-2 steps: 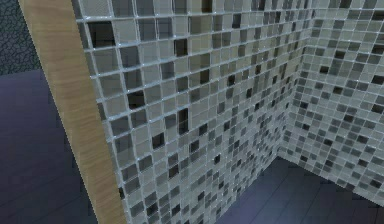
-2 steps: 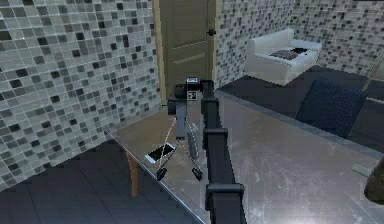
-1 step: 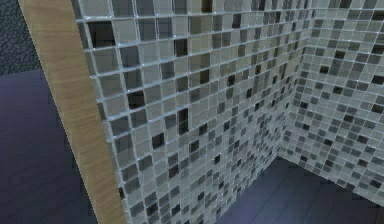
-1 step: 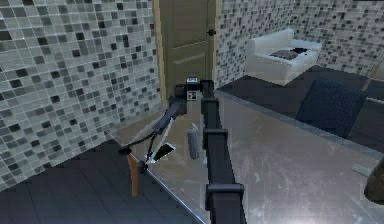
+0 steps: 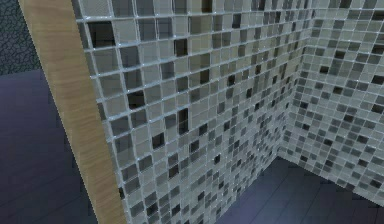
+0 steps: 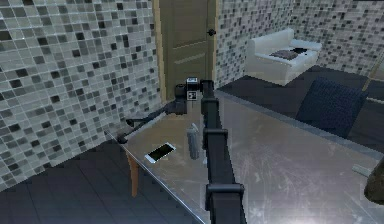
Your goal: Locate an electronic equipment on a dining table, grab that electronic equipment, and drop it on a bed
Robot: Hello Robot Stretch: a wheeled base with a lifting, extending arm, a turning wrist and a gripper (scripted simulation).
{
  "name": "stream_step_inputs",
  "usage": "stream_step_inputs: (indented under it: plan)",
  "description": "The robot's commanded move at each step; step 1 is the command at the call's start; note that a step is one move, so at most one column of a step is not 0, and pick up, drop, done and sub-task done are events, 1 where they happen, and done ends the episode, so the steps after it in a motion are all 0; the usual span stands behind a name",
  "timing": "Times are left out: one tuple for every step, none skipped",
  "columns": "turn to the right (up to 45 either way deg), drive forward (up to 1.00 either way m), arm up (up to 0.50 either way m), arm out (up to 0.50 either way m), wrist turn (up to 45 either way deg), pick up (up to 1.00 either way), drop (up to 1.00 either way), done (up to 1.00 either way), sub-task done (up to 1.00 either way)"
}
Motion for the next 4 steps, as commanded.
stream_step_inputs:
  plan:
    - [0.0,0.0,0.0,0.0,33.0,0.0,0.0,0.0,0.0]
    - [0.0,0.0,-0.3,0.0,0.0,0.0,0.0,0.0,0.0]
    - [0.0,0.0,0.0,0.0,0.0,1.0,0.0,0.0,0.0]
    - [0.0,0.0,0.1,0.0,0.0,0.0,0.0,0.0,0.0]
